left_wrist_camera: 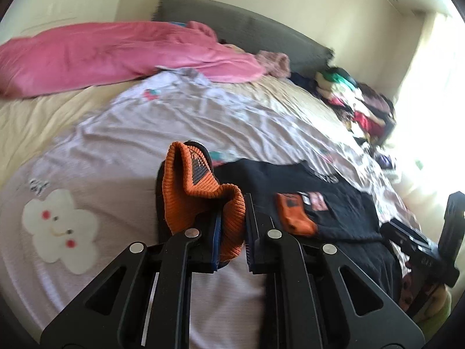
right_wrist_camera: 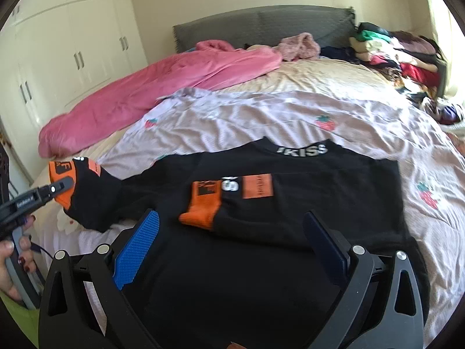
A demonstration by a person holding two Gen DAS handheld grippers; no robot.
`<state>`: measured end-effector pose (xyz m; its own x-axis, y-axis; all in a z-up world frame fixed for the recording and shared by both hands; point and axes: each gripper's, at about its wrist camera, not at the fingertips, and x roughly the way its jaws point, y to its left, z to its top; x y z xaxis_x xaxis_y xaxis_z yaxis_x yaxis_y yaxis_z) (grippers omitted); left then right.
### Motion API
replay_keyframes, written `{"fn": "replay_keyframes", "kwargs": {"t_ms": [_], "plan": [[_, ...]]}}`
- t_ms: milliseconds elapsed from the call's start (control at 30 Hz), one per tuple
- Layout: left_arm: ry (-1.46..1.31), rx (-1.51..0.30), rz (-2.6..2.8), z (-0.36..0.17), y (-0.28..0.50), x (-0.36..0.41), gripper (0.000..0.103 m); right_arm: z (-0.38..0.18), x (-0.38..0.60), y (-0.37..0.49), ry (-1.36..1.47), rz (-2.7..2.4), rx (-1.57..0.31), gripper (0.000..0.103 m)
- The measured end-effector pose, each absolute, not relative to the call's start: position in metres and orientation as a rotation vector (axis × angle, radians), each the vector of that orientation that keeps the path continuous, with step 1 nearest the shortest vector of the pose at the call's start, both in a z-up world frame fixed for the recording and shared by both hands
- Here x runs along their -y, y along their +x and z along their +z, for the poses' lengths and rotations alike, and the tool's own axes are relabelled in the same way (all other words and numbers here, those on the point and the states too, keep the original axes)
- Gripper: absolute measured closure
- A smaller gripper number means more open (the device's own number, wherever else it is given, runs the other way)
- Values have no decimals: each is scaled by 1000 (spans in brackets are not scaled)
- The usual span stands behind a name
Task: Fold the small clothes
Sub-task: 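Grasp the other sleeve cuff with the left tool and lift it, then lay the sleeve across the body and open the left tool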
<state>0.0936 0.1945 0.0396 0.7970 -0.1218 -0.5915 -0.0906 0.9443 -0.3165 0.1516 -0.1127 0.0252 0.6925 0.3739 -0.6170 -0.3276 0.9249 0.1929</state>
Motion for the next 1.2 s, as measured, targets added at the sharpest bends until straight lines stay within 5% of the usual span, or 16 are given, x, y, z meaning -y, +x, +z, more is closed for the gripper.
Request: {"fn": "replay_keyframes", "kwargs": {"t_ms": [867,1200], "plan": [[-209,-815,-286,16,150,-46,92,9,248,137,291,220,-717,4],[-202,-765,-73,14,146,-96,67,-11,189,143,220,326,-801,4]]}}
